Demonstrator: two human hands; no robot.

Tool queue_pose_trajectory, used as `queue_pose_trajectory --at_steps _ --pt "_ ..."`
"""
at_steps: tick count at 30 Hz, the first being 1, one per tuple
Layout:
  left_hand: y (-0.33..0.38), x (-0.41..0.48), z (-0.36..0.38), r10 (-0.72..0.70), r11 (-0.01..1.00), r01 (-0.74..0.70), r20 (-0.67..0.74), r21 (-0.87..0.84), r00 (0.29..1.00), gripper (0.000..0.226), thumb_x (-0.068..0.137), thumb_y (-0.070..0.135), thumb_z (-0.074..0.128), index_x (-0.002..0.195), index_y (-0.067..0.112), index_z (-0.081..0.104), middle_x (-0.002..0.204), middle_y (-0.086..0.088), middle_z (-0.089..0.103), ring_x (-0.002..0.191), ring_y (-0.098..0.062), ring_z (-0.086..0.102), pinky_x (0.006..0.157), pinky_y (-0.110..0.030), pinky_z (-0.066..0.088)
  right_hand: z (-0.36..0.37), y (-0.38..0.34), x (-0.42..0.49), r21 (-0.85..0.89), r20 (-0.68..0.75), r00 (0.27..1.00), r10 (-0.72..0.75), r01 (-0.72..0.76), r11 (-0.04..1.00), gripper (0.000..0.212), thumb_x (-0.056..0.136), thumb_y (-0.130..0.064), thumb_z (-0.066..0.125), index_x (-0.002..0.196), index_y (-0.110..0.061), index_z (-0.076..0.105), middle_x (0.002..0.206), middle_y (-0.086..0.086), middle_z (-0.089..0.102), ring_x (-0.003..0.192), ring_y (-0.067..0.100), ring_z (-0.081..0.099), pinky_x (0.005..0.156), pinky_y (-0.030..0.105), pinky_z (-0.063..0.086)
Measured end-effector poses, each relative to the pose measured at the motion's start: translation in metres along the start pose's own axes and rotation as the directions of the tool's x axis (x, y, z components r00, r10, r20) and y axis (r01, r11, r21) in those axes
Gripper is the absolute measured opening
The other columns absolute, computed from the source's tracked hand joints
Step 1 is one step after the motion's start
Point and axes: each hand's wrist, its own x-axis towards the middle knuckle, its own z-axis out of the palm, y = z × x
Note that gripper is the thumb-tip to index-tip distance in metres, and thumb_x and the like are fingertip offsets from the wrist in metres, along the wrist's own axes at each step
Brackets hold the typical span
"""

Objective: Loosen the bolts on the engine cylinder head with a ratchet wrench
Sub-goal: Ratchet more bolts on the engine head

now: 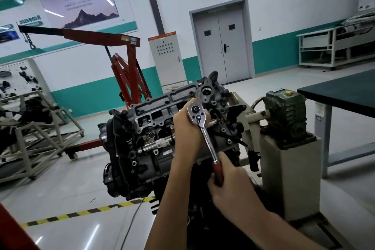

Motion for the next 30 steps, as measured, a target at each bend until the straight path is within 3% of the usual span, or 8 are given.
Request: queue_pose_trajectory --at_steps 4,9,14,19,23,25,27,30 --pt "0.000 0.005 -0.002 -0.019 0.998 0.017 0.038 0.054 0.999 0.042 0.077 -0.013 0.056 0.056 0.019 0.039 0.050 0.013 0.039 0.051 -0.002 0.031 0.051 -0.021 0.031 -0.065 0.023 0.028 -0.335 0.142 0.981 -0.131 0.172 0.927 0.029 0.079 -0.010 0.059 0.106 -0.013 0.050 0.064 -0.002 0.057 0.051 0.009 0.057 0.054 0.025 0.052" --pt "0.002 0.008 -0.009 -0.015 0.999 0.010 0.107 0.043 0.994 0.042 0.076 -0.005 0.069 0.058 0.026 0.048 0.052 0.015 0.050 0.053 -0.004 0.043 0.053 -0.020 0.037 -0.129 0.017 0.088 -0.626 0.191 0.919 -0.346 0.385 0.678 0.018 0.078 -0.013 0.064 0.092 -0.016 0.053 0.058 -0.010 0.048 0.049 0.012 0.049 0.050 0.025 0.042" --pt "0.003 0.004 -0.011 0.037 0.999 -0.040 0.132 0.021 0.991 0.040 0.075 -0.005 0.068 0.062 0.026 0.046 0.055 0.017 0.050 0.052 0.000 0.042 0.054 -0.012 0.033 -0.102 0.030 0.066 -0.534 0.131 0.954 -0.270 0.298 0.791 0.019 0.079 -0.006 0.062 0.094 -0.014 0.053 0.058 -0.008 0.049 0.047 0.004 0.048 0.046 0.019 0.042" --pt "0.003 -0.003 0.009 0.063 0.998 -0.063 -0.006 0.020 0.998 0.042 0.077 -0.009 0.064 0.067 0.023 0.040 0.057 0.017 0.044 0.054 0.000 0.037 0.054 -0.012 0.032 -0.020 0.013 0.004 -0.107 -0.064 0.994 -0.083 0.076 0.991 0.022 0.077 -0.010 0.062 0.093 -0.018 0.049 0.054 -0.009 0.049 0.047 0.005 0.053 0.047 0.009 0.040" --pt "-0.001 -0.001 0.006 0.017 0.998 -0.019 -0.024 -0.062 1.000 0.043 0.079 -0.013 0.060 0.061 0.018 0.036 0.055 0.014 0.036 0.054 0.000 0.029 0.054 -0.020 0.030 0.000 -0.004 -0.004 0.008 0.022 0.999 -0.041 0.041 0.999 0.021 0.079 -0.012 0.059 0.091 -0.021 0.044 0.054 -0.008 0.049 0.052 0.002 0.055 0.044 0.011 0.040" --pt "-0.002 0.002 0.002 0.010 1.000 -0.010 -0.002 0.003 1.000 0.036 0.078 -0.012 0.061 0.059 0.011 0.040 0.056 0.013 0.039 0.055 -0.004 0.034 0.054 -0.026 0.033 -0.026 0.005 0.006 -0.052 0.075 0.993 -0.095 0.099 0.994 0.028 0.076 -0.006 0.060 0.086 -0.024 0.041 0.050 -0.011 0.046 0.049 -0.004 0.052 0.045 0.003 0.033" --pt "-0.002 0.004 0.000 -0.004 0.999 0.002 0.032 0.041 0.999 0.035 0.077 -0.012 0.060 0.057 0.011 0.042 0.053 0.013 0.041 0.055 -0.006 0.036 0.054 -0.028 0.036 -0.061 0.019 0.022 -0.230 0.178 0.972 -0.152 0.191 0.954 0.026 0.077 -0.007 0.060 0.091 -0.023 0.045 0.058 -0.006 0.053 0.050 0.004 0.054 0.051 0.014 0.043" --pt "0.001 0.007 -0.006 0.009 0.998 -0.015 0.107 0.054 0.994 0.048 0.074 -0.010 0.063 0.054 0.030 0.043 0.049 0.017 0.046 0.050 0.000 0.039 0.051 -0.015 0.032 -0.108 0.026 0.059 -0.556 0.255 0.936 -0.243 0.348 0.755 0.023 0.079 -0.008 0.061 0.099 -0.016 0.053 0.058 -0.013 0.047 0.046 0.005 0.049 0.046 0.020 0.046"
